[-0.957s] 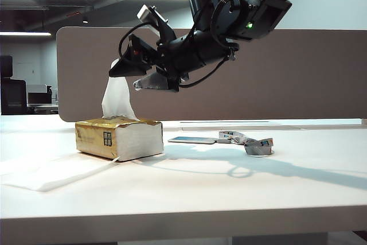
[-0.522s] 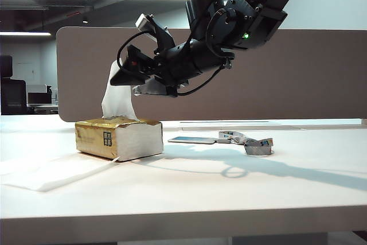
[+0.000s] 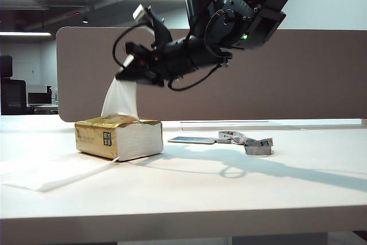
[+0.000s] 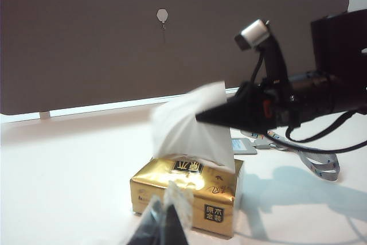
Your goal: Pull out a tissue from the tissue box and use it to cover the ID card on the tabletop.
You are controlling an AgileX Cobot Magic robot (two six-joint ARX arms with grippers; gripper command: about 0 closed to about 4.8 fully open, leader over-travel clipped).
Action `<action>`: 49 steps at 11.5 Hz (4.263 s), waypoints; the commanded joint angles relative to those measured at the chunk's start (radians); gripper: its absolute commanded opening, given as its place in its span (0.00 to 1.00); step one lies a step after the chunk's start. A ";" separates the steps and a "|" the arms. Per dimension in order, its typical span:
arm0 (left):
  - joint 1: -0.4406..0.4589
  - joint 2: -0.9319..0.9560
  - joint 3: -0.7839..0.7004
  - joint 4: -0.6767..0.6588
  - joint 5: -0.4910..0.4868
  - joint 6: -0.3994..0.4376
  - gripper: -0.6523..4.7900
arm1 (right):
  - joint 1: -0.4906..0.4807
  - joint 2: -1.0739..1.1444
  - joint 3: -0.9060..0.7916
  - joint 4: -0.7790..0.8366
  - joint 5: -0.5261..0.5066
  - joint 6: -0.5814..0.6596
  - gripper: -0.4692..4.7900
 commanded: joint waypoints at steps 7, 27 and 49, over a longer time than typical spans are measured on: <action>-0.001 0.001 0.004 0.011 0.000 0.000 0.11 | -0.118 -0.055 0.017 0.175 0.239 0.151 0.08; -0.001 0.001 0.004 0.012 0.000 0.000 0.11 | -0.225 0.123 0.020 -0.016 0.447 0.042 0.08; 0.000 0.001 0.004 -0.037 -0.158 0.000 0.11 | -0.354 -0.518 0.028 -0.376 0.480 -0.256 0.09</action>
